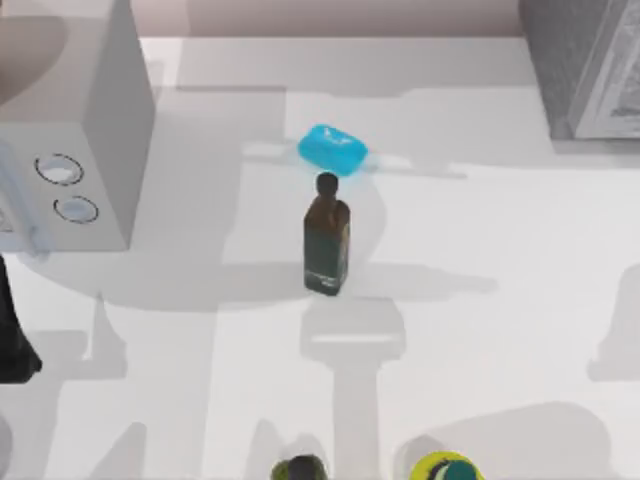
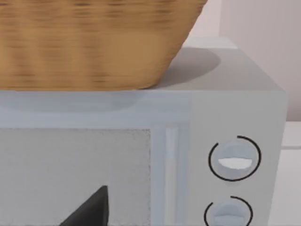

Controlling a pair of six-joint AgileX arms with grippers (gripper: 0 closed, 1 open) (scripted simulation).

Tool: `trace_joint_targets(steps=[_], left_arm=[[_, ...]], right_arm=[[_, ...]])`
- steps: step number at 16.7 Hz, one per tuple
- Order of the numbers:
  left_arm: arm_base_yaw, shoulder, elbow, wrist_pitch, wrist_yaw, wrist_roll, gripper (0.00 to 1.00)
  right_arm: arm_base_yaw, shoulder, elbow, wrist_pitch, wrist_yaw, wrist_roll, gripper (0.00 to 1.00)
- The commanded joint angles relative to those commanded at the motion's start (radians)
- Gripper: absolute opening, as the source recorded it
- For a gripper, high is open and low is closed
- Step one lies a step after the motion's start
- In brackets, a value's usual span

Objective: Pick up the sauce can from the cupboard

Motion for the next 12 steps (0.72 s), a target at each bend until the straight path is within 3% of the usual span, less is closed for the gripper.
trace_joint_targets(steps=[7, 12], left_arm=[[0.0, 0.0, 0.0, 0.0, 0.0, 0.0, 1.0], [0.0, 0.0, 0.0, 0.0, 0.0, 0.0, 1.0]], right_arm=[[0.002, 0.006, -0.005, 0.003, -0.003, 0.002, 0.0], [-0.002, 0.165, 0.053, 0.099, -0.068, -0.003, 0.0]])
